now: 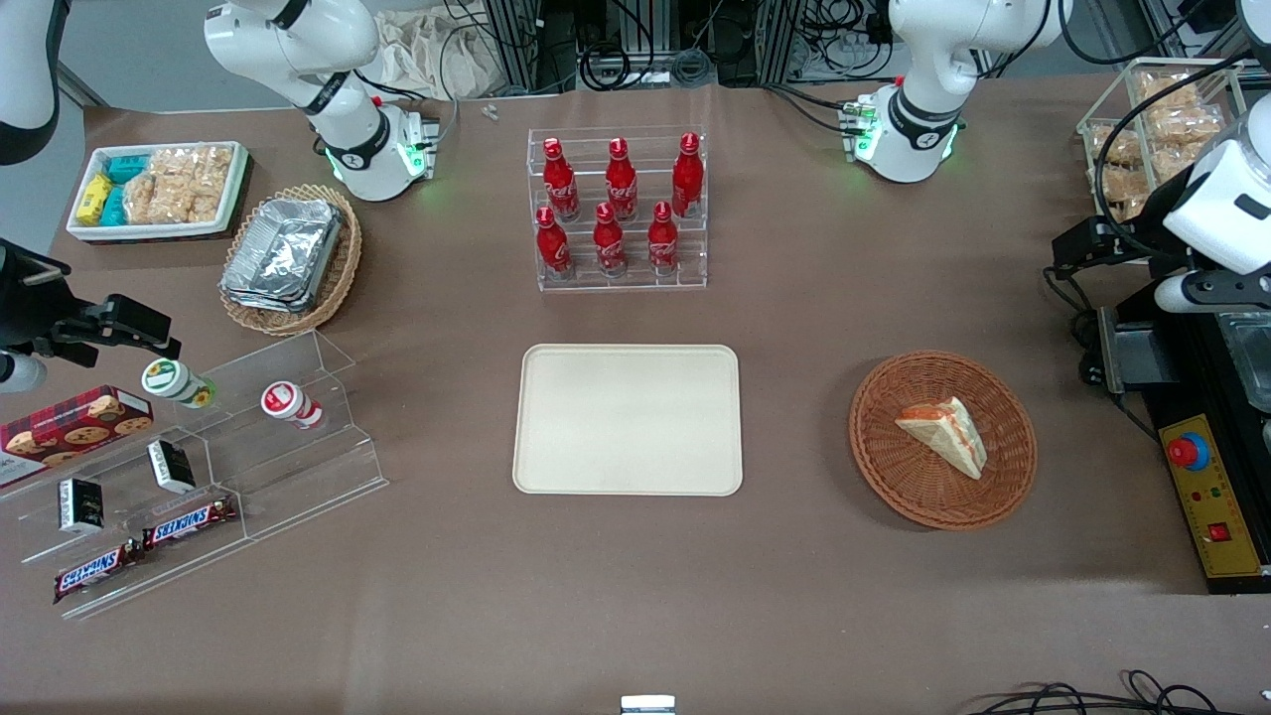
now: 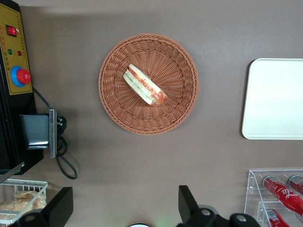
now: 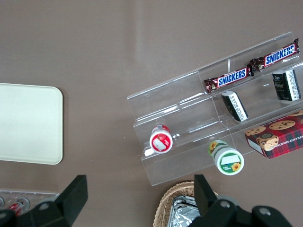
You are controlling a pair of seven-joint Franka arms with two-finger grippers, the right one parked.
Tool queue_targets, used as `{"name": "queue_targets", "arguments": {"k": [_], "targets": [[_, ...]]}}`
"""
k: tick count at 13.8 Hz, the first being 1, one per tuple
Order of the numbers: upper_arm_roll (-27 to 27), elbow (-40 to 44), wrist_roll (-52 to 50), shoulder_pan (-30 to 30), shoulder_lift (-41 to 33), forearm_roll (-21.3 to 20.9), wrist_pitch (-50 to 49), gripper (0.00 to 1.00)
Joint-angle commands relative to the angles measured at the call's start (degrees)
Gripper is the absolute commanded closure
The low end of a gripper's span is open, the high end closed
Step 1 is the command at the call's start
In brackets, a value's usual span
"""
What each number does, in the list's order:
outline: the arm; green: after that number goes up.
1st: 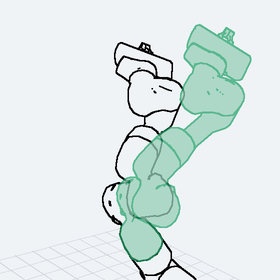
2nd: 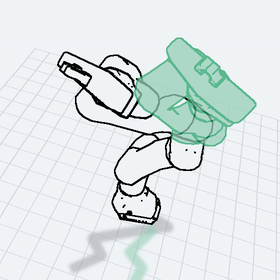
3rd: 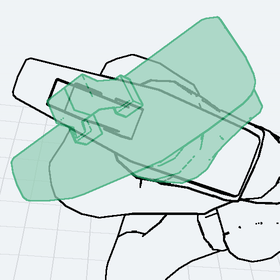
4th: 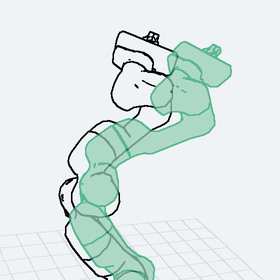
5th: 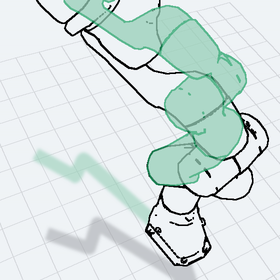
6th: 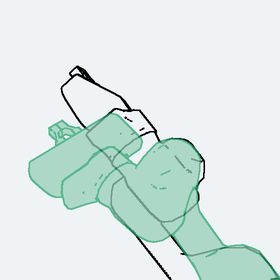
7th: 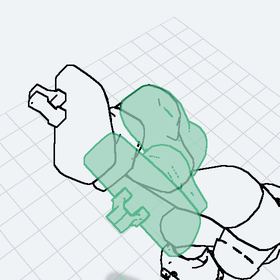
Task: Place sandwich from basket to tray
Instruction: 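Move the left gripper toward the sandwich in the wicker basket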
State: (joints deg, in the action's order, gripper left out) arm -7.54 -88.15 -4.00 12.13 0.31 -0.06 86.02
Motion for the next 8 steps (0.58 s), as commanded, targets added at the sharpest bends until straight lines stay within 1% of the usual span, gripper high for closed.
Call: {"name": "queue_targets", "arguments": {"k": [1, 3, 4, 6, 7, 8], "targets": [[-0.19, -0.88, -1.69, 0.7, -1.36, -1.34, -0.86, 0.0], [-0.28, -0.88, -3.81, 0.62, -0.58, -1.26, -0.6, 0.0], [-0.28, -0.97, -6.51, 0.62, -0.14, -1.08, -0.33, 0.0], [-0.28, -1.23, -16.25, 0.62, 2.4, -0.03, 0.63, 0.0], [-0.19, -1.41, -20.04, 0.79, 4.16, -0.03, 2.03, 0.0], [-0.11, -1.32, -24.25, 0.71, 6.44, 0.84, 3.26, 0.0]]}}
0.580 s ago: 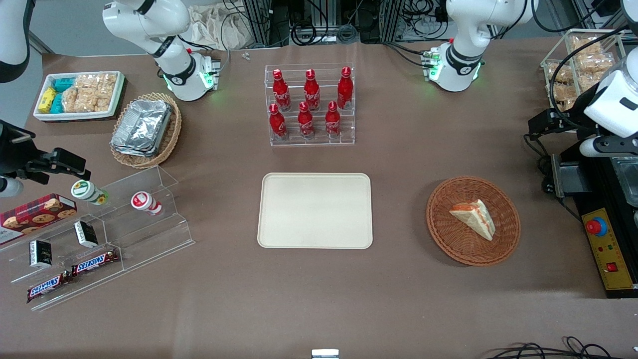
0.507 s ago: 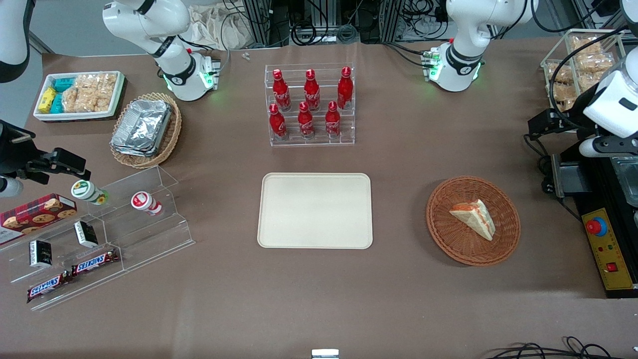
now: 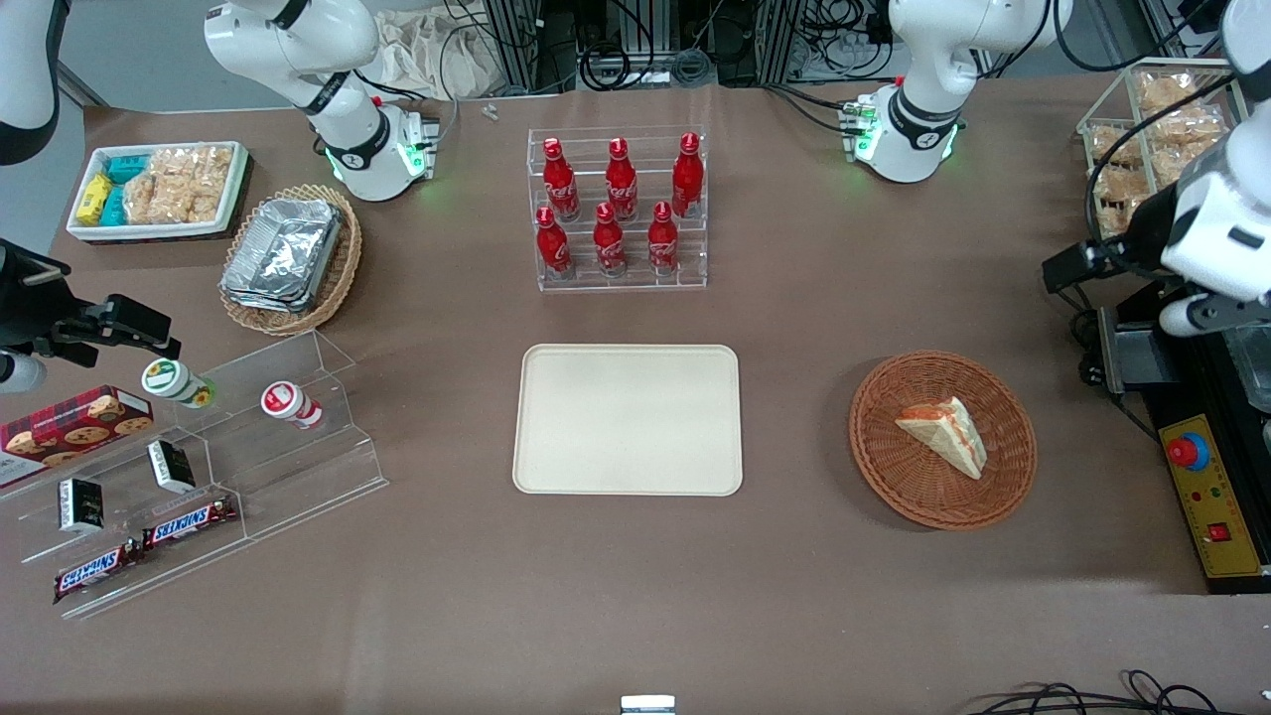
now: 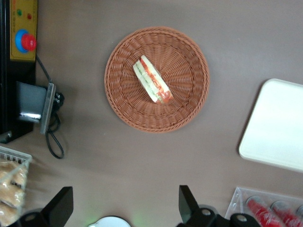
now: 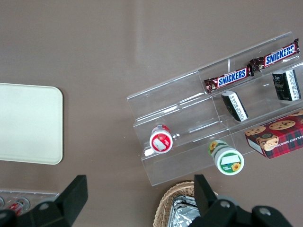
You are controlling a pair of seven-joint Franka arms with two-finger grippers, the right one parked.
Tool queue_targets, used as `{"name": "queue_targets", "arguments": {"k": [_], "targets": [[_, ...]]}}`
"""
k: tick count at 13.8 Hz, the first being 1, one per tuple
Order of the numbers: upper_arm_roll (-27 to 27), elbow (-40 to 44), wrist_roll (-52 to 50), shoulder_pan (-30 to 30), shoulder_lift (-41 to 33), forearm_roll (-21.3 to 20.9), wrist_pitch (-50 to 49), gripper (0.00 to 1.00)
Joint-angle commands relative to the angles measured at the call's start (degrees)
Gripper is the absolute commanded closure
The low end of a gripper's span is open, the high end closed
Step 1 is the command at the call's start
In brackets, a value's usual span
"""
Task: Place sandwich from basket to tray
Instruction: 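Move the left gripper toward the sandwich in the wicker basket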
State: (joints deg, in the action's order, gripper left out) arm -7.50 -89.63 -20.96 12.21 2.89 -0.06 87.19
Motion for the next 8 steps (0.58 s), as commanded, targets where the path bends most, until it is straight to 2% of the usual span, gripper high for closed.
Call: {"name": "queue_targets", "arguments": {"k": [1, 4, 8], "targets": [[-0.32, 0.25, -11.17, 0.45, 5.88, 3.28, 2.98, 0.0], [-0.5, -2.73, -20.05, 0.53, 10.2, 4.19, 10.16, 0.0], [-0.41, -12.91, -27.54, 0.53, 10.56, 4.45, 22.99, 0.0]]}}
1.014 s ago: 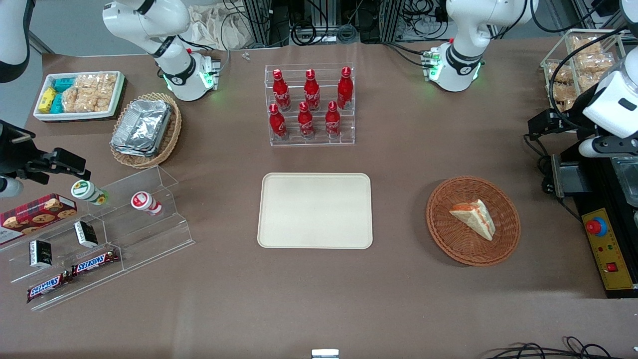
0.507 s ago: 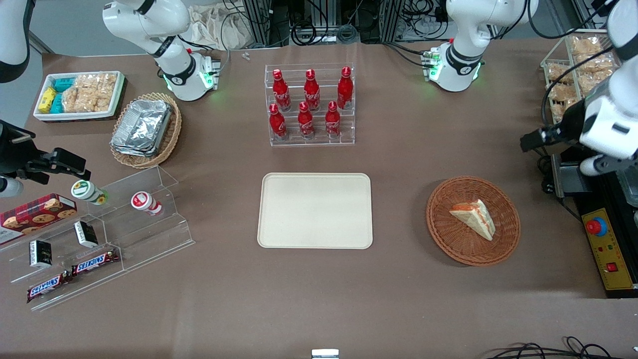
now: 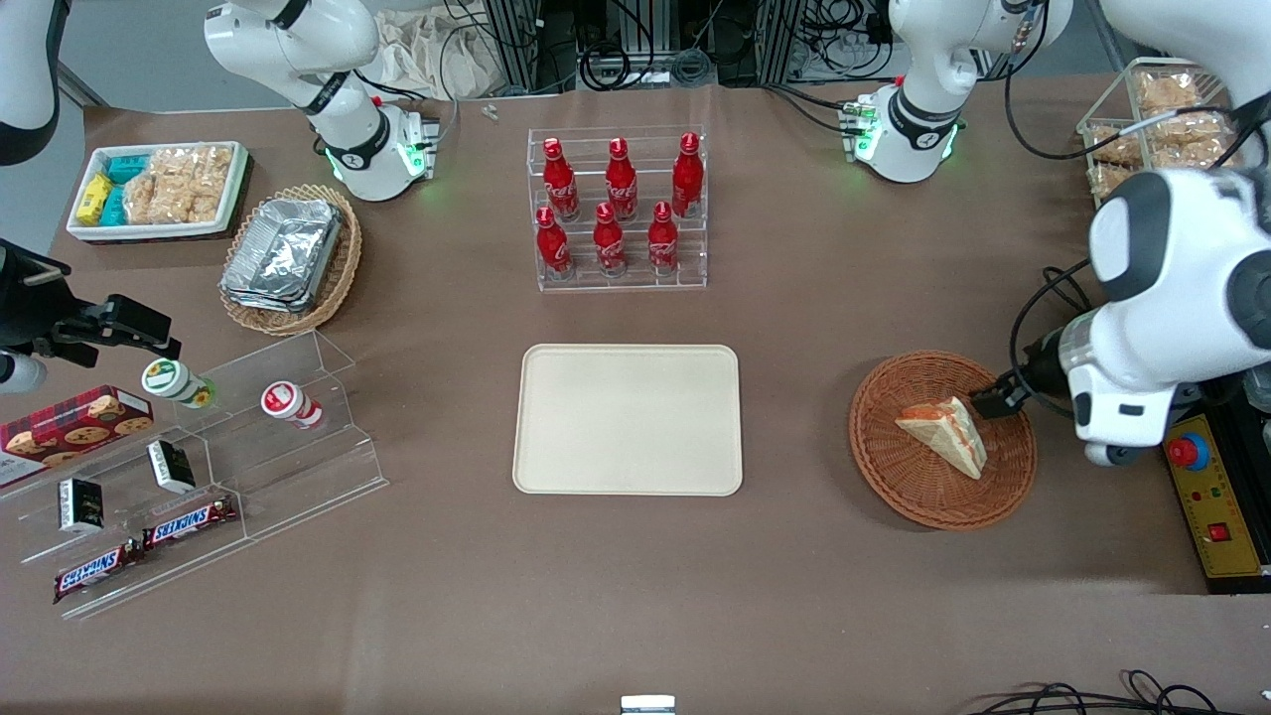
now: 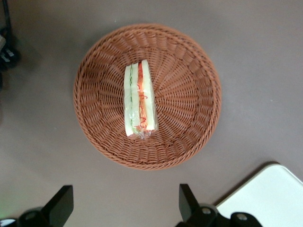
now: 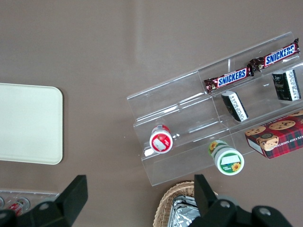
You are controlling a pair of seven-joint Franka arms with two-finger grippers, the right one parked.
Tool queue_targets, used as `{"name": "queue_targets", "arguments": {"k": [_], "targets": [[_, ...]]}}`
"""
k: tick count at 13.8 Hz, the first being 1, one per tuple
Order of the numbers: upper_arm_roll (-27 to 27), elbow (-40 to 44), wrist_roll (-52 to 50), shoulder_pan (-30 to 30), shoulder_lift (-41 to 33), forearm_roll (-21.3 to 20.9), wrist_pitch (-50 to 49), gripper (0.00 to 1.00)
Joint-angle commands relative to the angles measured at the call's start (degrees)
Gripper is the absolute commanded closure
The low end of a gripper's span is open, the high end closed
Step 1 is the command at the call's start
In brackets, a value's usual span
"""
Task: Place sandwich from basket to tray
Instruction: 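Lower the left gripper onto the sandwich and close it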
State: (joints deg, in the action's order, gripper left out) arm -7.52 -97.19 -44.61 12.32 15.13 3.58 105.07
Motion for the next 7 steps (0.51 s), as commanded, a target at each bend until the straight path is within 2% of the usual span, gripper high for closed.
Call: {"name": "queue_targets", "arguments": {"k": [1, 4, 7], "targets": [[-0.39, -7.81, -6.17, 0.42, -1.33, 0.81, 9.41, 0.0], [-0.39, -11.7, -13.37, 0.33, 3.4, 0.81, 19.98, 0.0], [-0.39, -13.19, -16.91, 0.42, 6.58, 0.72, 24.12, 0.0]]}}
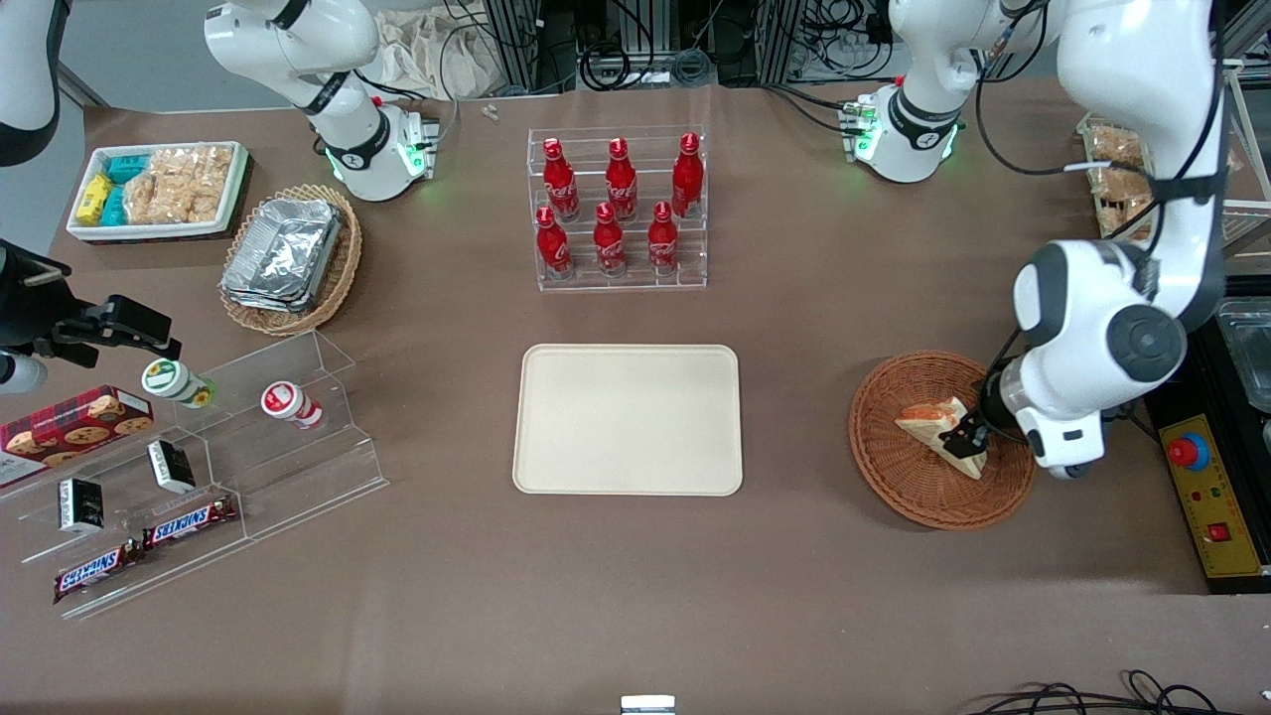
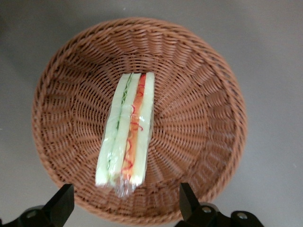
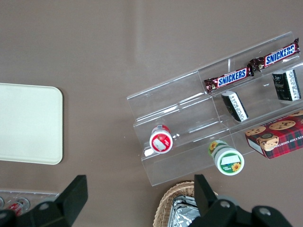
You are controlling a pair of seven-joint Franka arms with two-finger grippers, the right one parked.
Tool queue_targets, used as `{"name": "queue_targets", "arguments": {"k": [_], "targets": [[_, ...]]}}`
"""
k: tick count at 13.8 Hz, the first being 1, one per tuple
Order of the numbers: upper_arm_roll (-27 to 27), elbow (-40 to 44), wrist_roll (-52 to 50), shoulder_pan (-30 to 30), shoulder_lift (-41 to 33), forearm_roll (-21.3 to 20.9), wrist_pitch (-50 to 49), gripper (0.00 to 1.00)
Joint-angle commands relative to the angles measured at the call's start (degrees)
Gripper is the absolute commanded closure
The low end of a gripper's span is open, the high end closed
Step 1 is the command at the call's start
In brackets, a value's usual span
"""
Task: Place sandwich from basket to tray
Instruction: 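Lower the left gripper onto the sandwich and close it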
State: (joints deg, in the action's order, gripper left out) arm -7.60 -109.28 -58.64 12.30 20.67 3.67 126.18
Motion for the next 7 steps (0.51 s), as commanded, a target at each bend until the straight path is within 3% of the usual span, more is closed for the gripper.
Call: {"name": "queue_targets", "arguments": {"k": [1, 4, 5, 7], "targets": [[-0.31, -2.85, -2.88, 0.44, 1.12, 0.64, 4.93, 0.0], [-0.4, -6.12, -2.88, 0.35, 2.26, 0.64, 11.1, 0.01], [-0.4, -5.86, -2.88, 0.35, 3.22, 0.64, 11.45, 0.19], [-0.49, -5.77, -2.88, 0.35, 3.76, 0.64, 11.9, 0.73]]}}
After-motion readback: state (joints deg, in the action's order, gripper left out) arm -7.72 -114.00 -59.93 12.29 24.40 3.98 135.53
